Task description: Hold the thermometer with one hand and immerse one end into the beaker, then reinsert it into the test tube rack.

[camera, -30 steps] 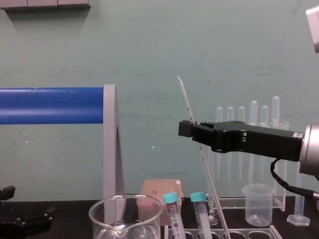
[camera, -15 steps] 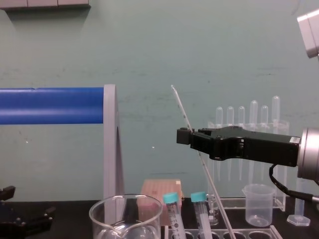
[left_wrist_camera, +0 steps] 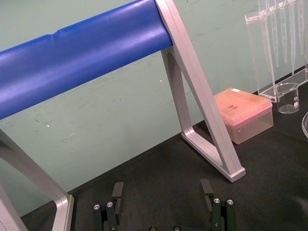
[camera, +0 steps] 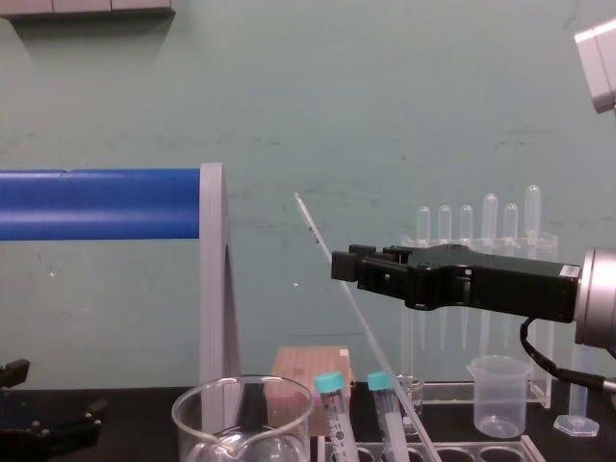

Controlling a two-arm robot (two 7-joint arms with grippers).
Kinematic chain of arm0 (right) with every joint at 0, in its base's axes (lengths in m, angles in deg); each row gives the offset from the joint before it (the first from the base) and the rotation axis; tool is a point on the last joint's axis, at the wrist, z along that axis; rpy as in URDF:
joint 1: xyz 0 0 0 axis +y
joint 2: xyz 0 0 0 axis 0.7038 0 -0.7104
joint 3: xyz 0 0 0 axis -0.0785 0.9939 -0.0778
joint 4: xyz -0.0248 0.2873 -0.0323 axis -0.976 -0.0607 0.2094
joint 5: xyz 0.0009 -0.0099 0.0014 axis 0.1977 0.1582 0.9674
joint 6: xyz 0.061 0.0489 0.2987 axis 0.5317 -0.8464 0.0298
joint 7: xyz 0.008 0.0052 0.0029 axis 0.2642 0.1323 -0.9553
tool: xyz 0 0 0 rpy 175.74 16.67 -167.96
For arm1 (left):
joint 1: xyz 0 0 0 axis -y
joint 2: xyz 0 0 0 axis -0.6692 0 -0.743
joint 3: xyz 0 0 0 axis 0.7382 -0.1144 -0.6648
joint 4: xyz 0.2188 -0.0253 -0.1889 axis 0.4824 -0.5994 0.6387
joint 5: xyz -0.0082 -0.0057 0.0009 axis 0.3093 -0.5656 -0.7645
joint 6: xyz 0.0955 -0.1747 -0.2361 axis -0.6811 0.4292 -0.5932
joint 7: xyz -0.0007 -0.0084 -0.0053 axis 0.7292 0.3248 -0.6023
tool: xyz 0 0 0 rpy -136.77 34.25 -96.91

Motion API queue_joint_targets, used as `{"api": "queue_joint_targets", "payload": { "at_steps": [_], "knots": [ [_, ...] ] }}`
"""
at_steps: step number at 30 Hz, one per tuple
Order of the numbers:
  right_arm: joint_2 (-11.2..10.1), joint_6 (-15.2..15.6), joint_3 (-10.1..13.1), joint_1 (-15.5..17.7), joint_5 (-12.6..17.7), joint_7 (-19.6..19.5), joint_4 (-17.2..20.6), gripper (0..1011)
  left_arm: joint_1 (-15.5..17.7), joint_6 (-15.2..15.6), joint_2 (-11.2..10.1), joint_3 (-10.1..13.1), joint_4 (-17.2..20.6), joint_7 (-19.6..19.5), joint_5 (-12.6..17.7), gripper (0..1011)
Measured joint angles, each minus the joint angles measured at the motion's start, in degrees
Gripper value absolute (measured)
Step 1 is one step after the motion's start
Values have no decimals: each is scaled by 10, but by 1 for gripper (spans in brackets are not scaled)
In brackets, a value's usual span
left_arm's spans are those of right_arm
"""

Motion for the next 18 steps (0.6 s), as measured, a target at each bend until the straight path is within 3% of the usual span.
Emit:
{"api": "queue_joint_targets", "payload": {
  "at_steps": [5,7,13,15,18],
  "knots": [
    [0,0,0,0,0,0,0,450,0,0,0,0,0,0,0,1008],
    [0,0,0,0,1,0,0,560,0,0,0,0,0,0,0,1008],
    [0,0,1,0,2,0,0,712,0,0,0,0,0,0,0,1008],
    [0,-1,9,2,8,-1,3,791,0,0,0,0,0,0,0,1008],
    [-1,-11,39,9,26,-18,19,885,0,0,0,0,0,0,0,1008]
  ]
}}
